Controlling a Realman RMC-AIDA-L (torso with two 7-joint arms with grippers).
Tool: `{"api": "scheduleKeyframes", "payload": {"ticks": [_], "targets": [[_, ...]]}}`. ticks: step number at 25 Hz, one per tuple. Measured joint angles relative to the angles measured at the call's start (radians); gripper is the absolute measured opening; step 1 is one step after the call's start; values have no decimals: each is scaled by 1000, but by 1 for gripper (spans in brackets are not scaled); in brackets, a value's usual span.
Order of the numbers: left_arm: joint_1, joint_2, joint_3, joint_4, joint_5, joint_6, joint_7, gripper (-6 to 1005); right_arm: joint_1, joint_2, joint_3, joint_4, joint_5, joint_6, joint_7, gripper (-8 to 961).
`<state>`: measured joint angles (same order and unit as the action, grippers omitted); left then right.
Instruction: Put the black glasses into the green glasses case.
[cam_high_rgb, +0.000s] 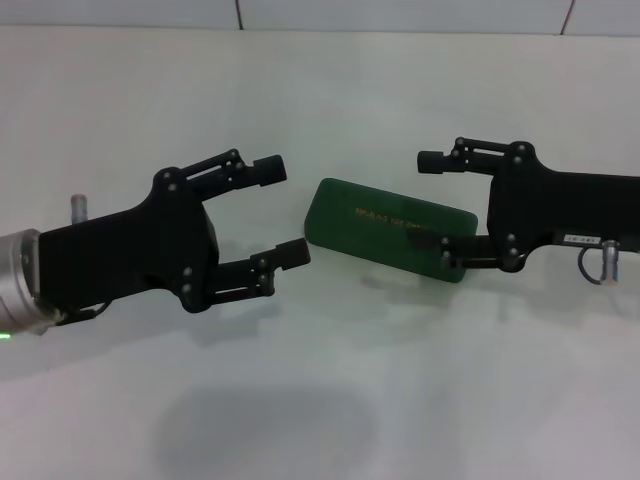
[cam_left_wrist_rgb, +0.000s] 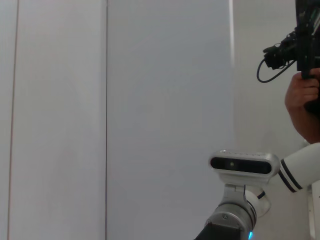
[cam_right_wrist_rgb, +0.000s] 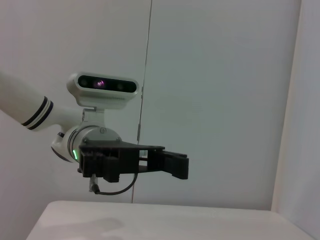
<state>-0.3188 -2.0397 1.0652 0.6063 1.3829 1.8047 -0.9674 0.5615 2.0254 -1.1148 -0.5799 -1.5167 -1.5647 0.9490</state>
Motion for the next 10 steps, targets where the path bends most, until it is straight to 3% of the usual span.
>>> {"api": "scheduleKeyframes", "payload": {"ticks": [10], "targets": [[-48, -20, -77, -58, -11, 1, 41, 786, 19, 0, -31, 17, 16, 12, 12, 752]]}}
